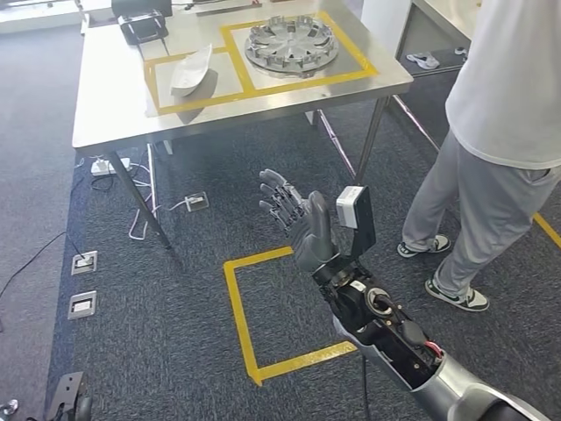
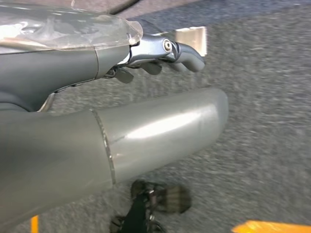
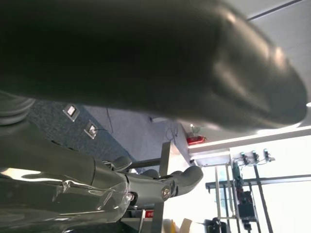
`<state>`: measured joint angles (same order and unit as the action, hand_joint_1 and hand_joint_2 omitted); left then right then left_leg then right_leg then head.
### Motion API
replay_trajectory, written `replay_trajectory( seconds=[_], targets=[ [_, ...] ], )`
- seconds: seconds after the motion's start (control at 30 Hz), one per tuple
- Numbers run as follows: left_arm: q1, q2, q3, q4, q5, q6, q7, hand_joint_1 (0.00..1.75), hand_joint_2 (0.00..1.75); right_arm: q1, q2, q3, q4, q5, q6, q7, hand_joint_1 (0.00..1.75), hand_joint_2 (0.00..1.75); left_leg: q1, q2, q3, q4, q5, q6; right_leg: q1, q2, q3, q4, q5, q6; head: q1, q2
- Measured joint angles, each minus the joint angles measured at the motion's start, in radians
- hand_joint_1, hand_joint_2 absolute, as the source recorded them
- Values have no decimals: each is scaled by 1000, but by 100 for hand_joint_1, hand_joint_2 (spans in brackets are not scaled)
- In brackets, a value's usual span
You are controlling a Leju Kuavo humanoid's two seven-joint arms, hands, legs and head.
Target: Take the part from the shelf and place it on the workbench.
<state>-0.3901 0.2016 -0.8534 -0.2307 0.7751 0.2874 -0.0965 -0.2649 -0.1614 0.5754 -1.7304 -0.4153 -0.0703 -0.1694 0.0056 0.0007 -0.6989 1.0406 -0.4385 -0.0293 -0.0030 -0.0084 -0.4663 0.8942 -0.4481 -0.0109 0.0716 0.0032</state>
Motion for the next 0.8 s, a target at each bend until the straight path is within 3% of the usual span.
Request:
replay_trajectory(
  seconds=[0.03, 0.07, 0.1, 0.13, 0.17, 0.2, 0.23, 0.3, 0.33, 0.4, 0.47, 0.57, 0.6, 0.63, 0.67, 0.73, 0.8],
  targets=[
    [0, 0, 0, 0, 0, 0, 0, 0, 0, 0, 0, 0, 1, 0, 2, -2, 0, 0, 2, 0, -17, 76, -57, -6, 0, 0, -16, 1, 14, -2, -3, 0],
    [1, 0, 0, 0, 1, 0, 0, 0, 0, 1, 0, 0, 3, 1, 5, -3, 0, 0, 4, 0, -29, 148, -89, -11, 0, 1, -35, 2, 28, -2, -4, 0],
    [2, 0, 0, 0, 2, 1, -1, 0, 0, 1, 1, 0, 4, 2, 8, -5, 0, 0, 6, 0, -31, 201, -91, -16, 1, 1, -54, 4, 41, -1, -5, 0],
    [2, 0, 0, 0, 4, 1, -2, 0, 0, 2, 1, 0, 6, 3, 11, -7, 0, 0, 9, 0, -18, 222, -68, -18, 0, 0, -72, 7, 53, 2, -5, 0],
    [3, 0, 0, 0, 5, 1, -3, 0, 0, 2, 2, 0, 7, 4, 14, -9, 0, 0, 12, 0, 12, 205, -35, -20, 0, 0, -89, 9, 63, 5, -5, 0],
    [3, 0, 0, 0, 5, 2, -4, 0, 0, 2, 3, 0, 8, 4, 15, -10, 0, 0, 15, 0, 61, 152, -10, -21, 0, 0, -103, 12, 72, 10, -5, 0],
    [3, 0, 0, 0, 6, 2, -5, 0, 0, 1, 4, -1, 8, 5, 16, -11, 0, 0, 16, 0, 124, 73, -7, -20, 1, -1, -114, 16, 79, 14, -5, 0],
    [2, 1, 0, 0, 6, 5, -8, 0, 0, 0, 6, -2, 8, 6, 17, -13, 0, 0, 12, -1, 224, -75, -40, -5, 2, -2, -128, 25, 92, 26, -3, 0],
    [2, 1, 0, 0, 6, 6, -10, 0, 0, -1, 6, -3, 8, 6, 18, -13, 0, 0, 8, -2, 247, -113, -55, 5, 1, -3, -131, 27, 98, 32, -3, 0],
    [5, 2, 0, 0, 6, 10, -11, 0, 0, -1, 7, -4, 11, 7, 18, -13, 0, 0, 4, 0, 245, -125, -51, 27, -4, -2, -135, 31, 106, 43, -1, 0],
    [7, 2, 0, 0, 8, 12, -13, 0, 0, 0, 7, -6, 14, 10, 19, -14, 0, 0, 3, 5, 236, -127, -38, 47, -8, 2, -160, 80, 67, 50, 0, 0],
    [11, 3, 0, 0, 10, 12, -17, 0, 0, 2, 7, -8, 21, 14, 20, -15, 0, 0, -2, 9, 215, -125, -20, 62, -9, 5, -237, 293, -55, 56, 2, 0],
    [14, 3, 0, 0, 10, 12, -18, 0, 0, 3, 7, -8, 23, 15, 20, -15, 0, 0, -4, 9, 208, -124, -15, 63, -9, 5, -249, 347, -76, 56, 2, 0],
    [16, 3, 0, 0, 11, 12, -18, 0, 0, 4, 7, -8, 25, 15, 20, -15, 0, 0, -7, 10, 202, -123, -11, 64, -8, 5, -243, 362, -78, 55, 2, 0],
    [18, 2, 0, 0, 11, 12, -18, 0, 0, 5, 7, -8, 27, 15, 20, -15, 0, 0, -8, 10, 198, -121, -9, 64, -7, 5, -214, 331, -62, 51, 2, 0],
    [19, 1, 0, 0, 11, 12, -18, 0, 0, 3, 7, -9, 28, 16, 20, -15, 0, 0, -11, 12, 195, -118, -7, 63, 1, -3, -120, 184, -9, 36, 3, 0],
    [20, 1, 0, 0, 11, 12, -19, 0, 0, -2, 7, -9, 29, 17, 20, -16, 0, 0, -15, 18, 190, -113, -4, 58, 11, -18, -59, 73, 16, 20, 4, 0]
  ],
)
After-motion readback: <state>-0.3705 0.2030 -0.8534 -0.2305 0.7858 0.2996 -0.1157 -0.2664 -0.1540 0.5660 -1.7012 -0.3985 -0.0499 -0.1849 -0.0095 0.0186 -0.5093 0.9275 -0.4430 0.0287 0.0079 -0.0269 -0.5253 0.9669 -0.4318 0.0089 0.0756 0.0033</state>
